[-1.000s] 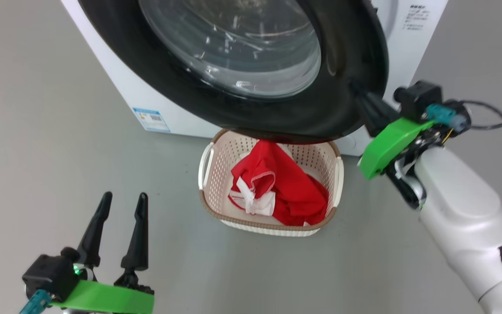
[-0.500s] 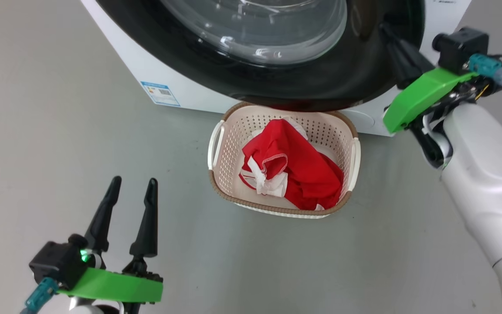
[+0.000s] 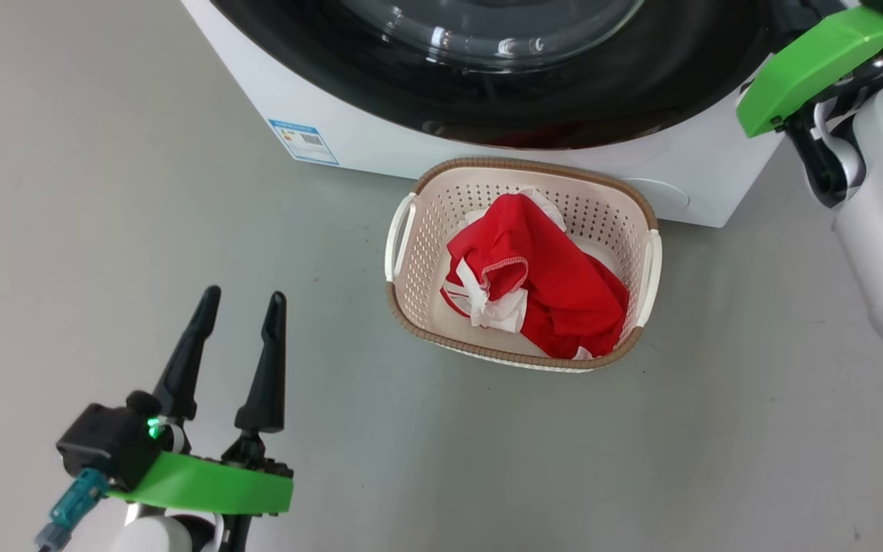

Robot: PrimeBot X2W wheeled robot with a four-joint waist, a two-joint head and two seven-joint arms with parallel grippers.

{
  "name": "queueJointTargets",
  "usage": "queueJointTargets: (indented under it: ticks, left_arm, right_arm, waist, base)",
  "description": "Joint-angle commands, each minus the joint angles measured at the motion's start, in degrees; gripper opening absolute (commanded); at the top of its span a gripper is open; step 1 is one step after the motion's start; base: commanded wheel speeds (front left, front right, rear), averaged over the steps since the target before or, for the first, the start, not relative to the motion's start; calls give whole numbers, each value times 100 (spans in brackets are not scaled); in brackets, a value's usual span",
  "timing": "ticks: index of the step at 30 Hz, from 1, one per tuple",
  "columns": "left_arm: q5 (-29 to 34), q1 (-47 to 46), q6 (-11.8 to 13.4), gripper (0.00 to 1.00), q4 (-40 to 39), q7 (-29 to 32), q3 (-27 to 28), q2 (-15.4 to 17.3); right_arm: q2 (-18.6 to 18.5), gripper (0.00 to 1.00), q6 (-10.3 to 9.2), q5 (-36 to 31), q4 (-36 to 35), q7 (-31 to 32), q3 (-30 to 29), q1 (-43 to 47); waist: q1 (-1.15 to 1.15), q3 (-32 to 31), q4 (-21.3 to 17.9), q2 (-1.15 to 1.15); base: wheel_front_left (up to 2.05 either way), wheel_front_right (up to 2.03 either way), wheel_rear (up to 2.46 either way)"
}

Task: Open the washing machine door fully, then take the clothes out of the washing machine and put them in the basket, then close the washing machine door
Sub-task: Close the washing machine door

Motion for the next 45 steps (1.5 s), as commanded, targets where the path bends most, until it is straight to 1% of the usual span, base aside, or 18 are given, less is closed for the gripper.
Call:
queueJointTargets:
  ticks: [1, 4, 9, 12, 15, 16, 18, 20, 24, 29, 34, 37, 43, 45]
  left_arm:
    - [47, -172, -32, 100, -150, -69, 210, 147]
    - [45, -186, -32, 100, -156, -69, 260, 151]
    - [-27, -130, -32, 100, -158, -69, 399, 134]
    - [-53, -113, -32, 100, -166, -69, 378, 132]
    - [-108, -107, -32, 100, -194, -69, 355, 160]
    - [-112, -106, -32, 100, -192, -69, 345, 178]
    - [-113, -109, -32, 100, -179, -69, 367, 189]
    - [-93, -114, -32, 100, -154, -69, 374, 201]
    - [10, -99, -32, 100, -106, -69, 384, 279]
    - [113, -13, -32, 100, -29, -69, 462, 359]
    - [202, 98, -32, 100, 36, -69, 541, 383]
    - [233, 177, -32, 100, 78, -69, 620, 380]
    - [84, 439, -32, 100, 117, -69, 750, 321]
    - [89, 493, -32, 100, 129, -69, 742, 330]
  right_arm:
    - [-56, 0, -53, -164, -87, -37, -139, -239]
    - [13, 0, -53, -486, -16, -37, -378, -290]
    - [308, 0, -53, -759, -92, -37, -601, -79]
    - [437, 0, -53, -746, -390, -37, -628, 218]
    - [475, 0, -53, -644, -840, -37, -710, 646]
    - [481, 29, -53, -620, -1009, -37, -764, 803]
    - [509, 100, -53, -598, -1393, -37, -836, 1138]
    - [530, 100, -53, -564, -1762, -37, -864, 1501]
    - [520, 100, -53, -699, -2405, -37, -1046, 2135]
    - [578, 100, -53, -830, -2947, -37, -1239, 2828]
    - [552, 100, -53, -683, -3548, -37, -1115, 3464]
    - [494, 100, -53, -599, -3711, -37, -1065, 3861]
    - [452, 100, -53, -567, -3871, -37, -1067, 4552]
    - [441, 100, -53, -571, -3889, -37, -1083, 4657]
  waist:
    - [0, 36, 16, 0]
    - [0, 38, -4, 0]
    - [0, -47, -138, 0]
    - [0, -120, -248, 0]
    - [0, -219, -392, 0]
    - [0, -256, -450, 0]
    - [0, -335, -571, 0]
    - [0, -429, -696, 0]
    - [0, -619, -973, 0]
    - [0, -857, -1329, 0]
    - [0, -1092, -1608, 0]
    - [0, -1252, -1752, 0]
    - [0, -1590, -1998, 0]
    - [0, -1642, -2032, 0]
  base:
    - [0, 0, 0]
    - [0, 0, 0]
    - [0, 0, 0]
    - [0, 0, 0]
    - [0, 0, 0]
    - [0, 0, 0]
    - [0, 0, 0]
    - [0, 0, 0]
    - [0, 0, 0]
    - [0, 0, 0]
    - [0, 0, 0]
    - [0, 0, 0]
    - [0, 0, 0]
    - [0, 0, 0]
